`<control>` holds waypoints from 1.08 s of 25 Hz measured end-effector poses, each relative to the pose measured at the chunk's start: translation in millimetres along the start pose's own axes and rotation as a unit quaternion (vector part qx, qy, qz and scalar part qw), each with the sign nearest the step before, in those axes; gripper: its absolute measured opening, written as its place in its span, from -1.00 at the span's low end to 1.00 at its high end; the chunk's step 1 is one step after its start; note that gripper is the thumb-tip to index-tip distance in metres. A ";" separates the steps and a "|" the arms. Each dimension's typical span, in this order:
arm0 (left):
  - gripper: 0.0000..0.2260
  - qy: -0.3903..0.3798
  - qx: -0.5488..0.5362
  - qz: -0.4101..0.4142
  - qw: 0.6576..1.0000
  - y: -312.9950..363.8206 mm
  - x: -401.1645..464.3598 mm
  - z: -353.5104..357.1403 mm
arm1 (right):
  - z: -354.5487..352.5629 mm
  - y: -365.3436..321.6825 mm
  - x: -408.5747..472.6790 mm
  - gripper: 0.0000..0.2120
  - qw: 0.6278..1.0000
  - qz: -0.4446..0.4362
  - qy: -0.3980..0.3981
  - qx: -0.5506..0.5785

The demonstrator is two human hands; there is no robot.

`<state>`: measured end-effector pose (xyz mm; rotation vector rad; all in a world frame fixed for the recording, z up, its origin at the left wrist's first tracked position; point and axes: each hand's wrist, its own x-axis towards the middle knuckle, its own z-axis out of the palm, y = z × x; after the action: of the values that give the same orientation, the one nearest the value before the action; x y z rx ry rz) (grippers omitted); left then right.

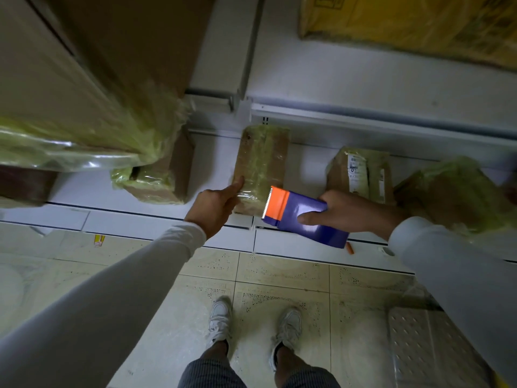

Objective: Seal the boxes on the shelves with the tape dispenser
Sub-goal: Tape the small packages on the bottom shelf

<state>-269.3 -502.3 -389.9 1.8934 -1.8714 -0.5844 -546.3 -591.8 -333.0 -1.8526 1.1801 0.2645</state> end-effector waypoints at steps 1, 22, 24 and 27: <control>-0.60 -0.001 0.011 -0.010 1.000 -4.5 -6.3 -4.4 | 4.7 -4.0 1.2 -0.54 1.000 -0.007 -0.003 0.001; -0.32 -0.128 0.242 0.208 0.939 -0.1 42.5 2.7 | -22.2 25.1 -43.7 -0.56 0.995 -0.031 0.008 -0.095; -0.31 -0.127 0.227 0.198 0.945 0.5 41.3 1.6 | -13.5 23.0 -37.7 -0.61 0.990 -0.025 0.042 -0.131; -0.31 -0.119 0.202 0.189 0.954 3.8 41.1 1.7 | 7.1 11.2 -22.9 -0.61 0.982 0.027 0.081 -0.171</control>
<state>-273.0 -543.4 -389.5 1.6689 -2.5949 -0.3296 -565.4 -573.8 -330.0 -2.1759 1.3629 0.3728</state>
